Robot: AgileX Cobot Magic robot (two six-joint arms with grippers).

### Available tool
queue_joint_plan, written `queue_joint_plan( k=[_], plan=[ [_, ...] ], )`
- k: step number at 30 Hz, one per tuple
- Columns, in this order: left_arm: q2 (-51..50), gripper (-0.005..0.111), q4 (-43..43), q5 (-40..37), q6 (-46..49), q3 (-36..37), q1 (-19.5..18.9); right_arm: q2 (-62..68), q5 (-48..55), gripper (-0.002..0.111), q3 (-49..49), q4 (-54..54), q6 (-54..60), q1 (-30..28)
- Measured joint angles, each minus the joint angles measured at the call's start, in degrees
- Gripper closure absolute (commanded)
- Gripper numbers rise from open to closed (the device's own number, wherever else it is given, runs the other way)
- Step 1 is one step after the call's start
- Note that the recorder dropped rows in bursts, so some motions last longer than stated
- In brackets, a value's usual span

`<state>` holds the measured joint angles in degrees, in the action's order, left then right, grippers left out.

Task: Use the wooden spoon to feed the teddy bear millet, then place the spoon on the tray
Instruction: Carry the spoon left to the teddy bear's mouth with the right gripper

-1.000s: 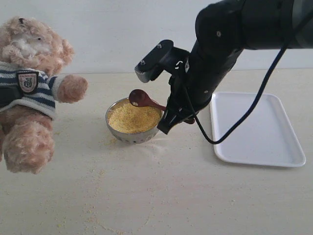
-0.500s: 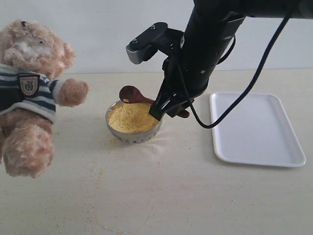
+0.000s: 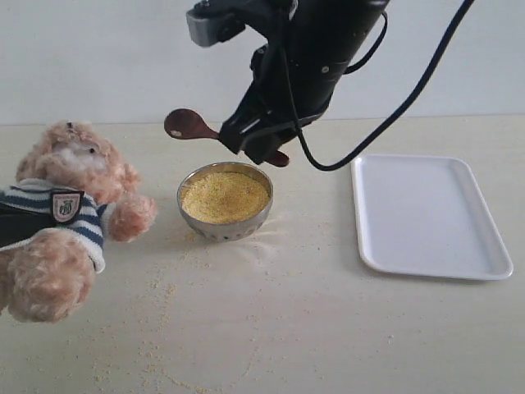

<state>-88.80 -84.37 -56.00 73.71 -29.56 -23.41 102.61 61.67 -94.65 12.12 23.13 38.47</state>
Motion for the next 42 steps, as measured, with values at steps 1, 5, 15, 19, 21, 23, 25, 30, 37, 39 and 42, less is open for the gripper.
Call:
queue_joint_plan(
  k=[1, 5, 15, 19, 21, 23, 25, 30, 37, 39, 42],
  plan=[
    [-0.99, 0.102, 0.00, -0.30, -0.24, 0.00, 0.00, 0.00, 0.09, 0.108, -0.71, 1.49, 0.45, 0.00],
    [-4.54, 0.102, -0.24, -1.43, -0.76, 0.00, 0.00, 0.00, 0.09, 0.108, -1.51, 4.34, 2.35, 0.63],
    [-6.64, 0.102, -1.84, -8.86, -0.21, 0.26, 0.00, 2.02, -10.17, 0.108, -1.76, 0.90, 4.63, 10.06],
    [-6.64, 0.102, -1.91, -9.74, -0.21, 0.26, 0.00, 4.40, -11.12, 0.108, -1.76, -6.37, 4.10, 12.45],
    [-6.64, 0.102, -1.91, -10.06, -0.21, 0.26, 0.00, 5.47, -11.12, 0.108, -1.76, -10.77, 3.08, 13.54],
    [-6.64, 0.102, -1.97, -10.37, -0.21, 0.26, 0.00, 6.20, -11.42, 0.108, -1.76, -15.10, 1.72, 14.61],
    [-6.64, 0.102, -2.05, -10.45, -0.02, 0.26, 0.00, 6.31, -12.36, 0.108, -1.76, -19.27, 0.32, 15.56],
    [-6.64, 0.102, -2.36, -10.86, 0.31, 0.26, 0.00, 6.31, -14.17, 0.108, -1.76, -32.23, -2.82, 18.80],
    [-6.64, 0.102, -2.36, -11.31, 0.41, 0.26, 0.00, 6.31, -12.19, 0.108, -1.76, -47.13, -5.39, 23.94],
    [-6.64, 0.102, -2.36, -11.40, 0.41, 0.26, 0.00, 6.31, -9.67, 0.108, -1.76, -50.84, -7.29, 25.05],
    [-6.64, 0.102, -2.36, -11.45, 0.41, 0.26, 0.00, 6.31, -5.68, 0.108, -1.76, -53.40, -8.73, 25.74]
  ],
)
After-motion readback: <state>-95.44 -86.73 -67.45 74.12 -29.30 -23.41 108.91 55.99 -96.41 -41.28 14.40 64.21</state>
